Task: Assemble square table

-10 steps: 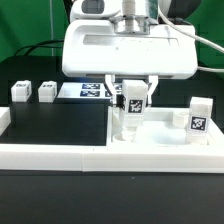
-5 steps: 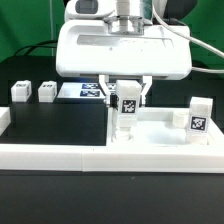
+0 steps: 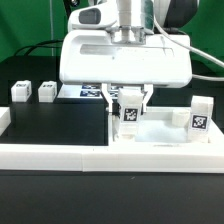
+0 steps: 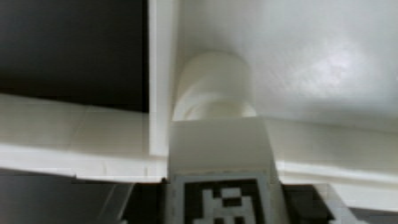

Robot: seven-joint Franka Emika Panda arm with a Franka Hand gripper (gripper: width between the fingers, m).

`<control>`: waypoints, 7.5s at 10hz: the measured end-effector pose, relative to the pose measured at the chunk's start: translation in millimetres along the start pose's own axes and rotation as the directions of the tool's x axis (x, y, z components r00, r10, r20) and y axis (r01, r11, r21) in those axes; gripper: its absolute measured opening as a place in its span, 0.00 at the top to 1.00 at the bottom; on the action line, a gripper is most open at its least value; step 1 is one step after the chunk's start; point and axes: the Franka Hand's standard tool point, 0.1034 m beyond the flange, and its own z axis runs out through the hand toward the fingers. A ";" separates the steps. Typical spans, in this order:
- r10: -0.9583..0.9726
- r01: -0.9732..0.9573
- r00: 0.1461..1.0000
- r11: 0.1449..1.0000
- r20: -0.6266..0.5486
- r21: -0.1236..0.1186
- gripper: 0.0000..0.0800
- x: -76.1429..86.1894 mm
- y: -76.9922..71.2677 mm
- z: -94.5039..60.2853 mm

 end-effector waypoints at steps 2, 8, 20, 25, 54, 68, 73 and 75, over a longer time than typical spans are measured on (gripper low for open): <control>0.000 0.000 1.000 1.000 -0.029 -0.009 0.64 1.7 1.4 1.4; 0.003 -0.003 0.999 1.000 -0.038 -0.013 0.37 2.9 2.1 2.2; 0.023 -0.024 0.999 1.000 0.049 0.016 0.19 22.5 9.3 -26.5; 0.119 -0.144 0.935 0.988 0.334 0.051 0.19 41.1 19.9 -22.5; 0.941 -0.895 0.123 0.242 0.314 -0.376 0.63 20.2 5.2 -3.6; 0.750 -0.762 0.499 0.618 0.434 -0.193 0.19 24.4 0.1 -2.5; 0.049 -0.108 0.871 0.990 0.489 0.094 0.19 18.3 3.5 -0.1; 0.111 -0.166 0.863 0.984 0.493 0.067 0.36 18.3 3.2 0.2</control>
Offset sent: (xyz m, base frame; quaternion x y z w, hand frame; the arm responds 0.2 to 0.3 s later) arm 0.0021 -0.0026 -0.0118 -0.0135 -0.0164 0.0241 0.9995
